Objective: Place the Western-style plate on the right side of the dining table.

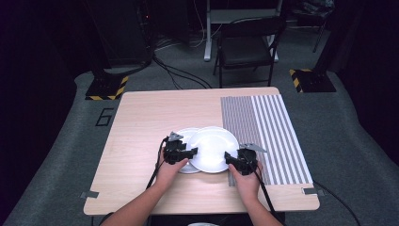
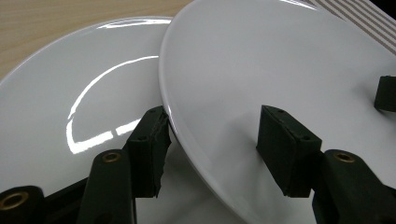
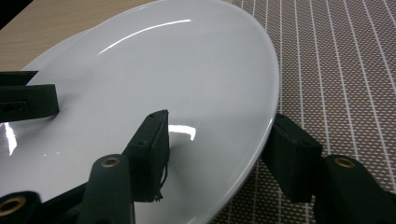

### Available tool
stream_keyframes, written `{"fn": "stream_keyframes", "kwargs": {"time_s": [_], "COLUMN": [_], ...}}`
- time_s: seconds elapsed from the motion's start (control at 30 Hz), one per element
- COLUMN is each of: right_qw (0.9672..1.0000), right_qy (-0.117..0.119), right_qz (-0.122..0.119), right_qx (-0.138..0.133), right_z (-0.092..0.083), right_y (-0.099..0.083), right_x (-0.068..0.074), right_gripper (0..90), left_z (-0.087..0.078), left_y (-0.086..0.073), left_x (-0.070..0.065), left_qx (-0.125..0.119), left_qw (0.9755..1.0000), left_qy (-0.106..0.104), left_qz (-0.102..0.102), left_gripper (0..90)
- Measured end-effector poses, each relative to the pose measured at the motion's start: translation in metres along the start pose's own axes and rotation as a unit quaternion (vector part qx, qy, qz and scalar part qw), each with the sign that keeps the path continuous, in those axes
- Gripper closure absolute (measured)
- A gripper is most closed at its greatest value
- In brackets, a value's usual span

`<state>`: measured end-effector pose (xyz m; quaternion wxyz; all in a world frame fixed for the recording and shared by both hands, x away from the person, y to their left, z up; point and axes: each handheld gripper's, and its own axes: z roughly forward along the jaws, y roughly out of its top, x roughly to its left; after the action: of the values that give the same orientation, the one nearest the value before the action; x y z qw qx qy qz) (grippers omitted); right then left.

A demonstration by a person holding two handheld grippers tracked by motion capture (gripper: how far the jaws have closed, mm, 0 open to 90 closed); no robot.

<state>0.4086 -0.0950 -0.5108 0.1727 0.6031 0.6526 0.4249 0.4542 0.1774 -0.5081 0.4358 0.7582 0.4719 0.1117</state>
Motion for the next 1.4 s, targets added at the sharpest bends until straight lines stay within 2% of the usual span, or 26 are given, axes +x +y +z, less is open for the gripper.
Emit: {"fn": "stream_keyframes", "kwargs": {"time_s": [0.13, 0.33, 0.77, 0.87, 0.9, 1.0, 1.4], "right_qw": [0.9999, 0.9998, 0.9998, 0.9998, 0.9998, 0.9997, 0.9998], "right_qy": [-0.003, -0.003, -0.010, -0.006, -0.006, -0.004, -0.002], "right_qz": [0.012, 0.020, 0.018, 0.021, 0.021, 0.023, 0.016], "right_qx": [0.003, -0.001, -0.001, -0.002, -0.001, -0.001, -0.008], "right_z": [0.001, -0.001, -0.003, -0.005, -0.005, -0.007, -0.014], "right_y": [0.000, 0.001, 0.006, 0.007, 0.008, 0.010, 0.017], "right_x": [0.000, -0.002, -0.005, -0.006, -0.006, -0.007, -0.008], "right_gripper": [42.9, 46.5, 46.7, 48.0, 48.0, 48.0, 48.0], "left_z": [-0.001, -0.001, -0.002, -0.002, -0.002, -0.002, -0.002], "left_y": [0.001, 0.005, 0.010, 0.011, 0.011, 0.014, 0.019], "left_x": [-0.001, -0.002, -0.007, -0.006, -0.006, -0.008, -0.010], "left_qx": [-0.002, -0.002, -0.005, 0.000, -0.002, -0.005, -0.011], "left_qw": [1.0000, 0.9999, 0.9999, 1.0000, 0.9999, 0.9998, 0.9998], "left_qy": [0.004, 0.006, 0.004, 0.003, 0.003, 0.001, 0.001], "left_qz": [-0.009, -0.009, -0.010, -0.009, -0.015, -0.017, -0.017], "left_gripper": [47.8, 49.4, 49.7, 49.7, 49.8, 50.1, 50.6]}}
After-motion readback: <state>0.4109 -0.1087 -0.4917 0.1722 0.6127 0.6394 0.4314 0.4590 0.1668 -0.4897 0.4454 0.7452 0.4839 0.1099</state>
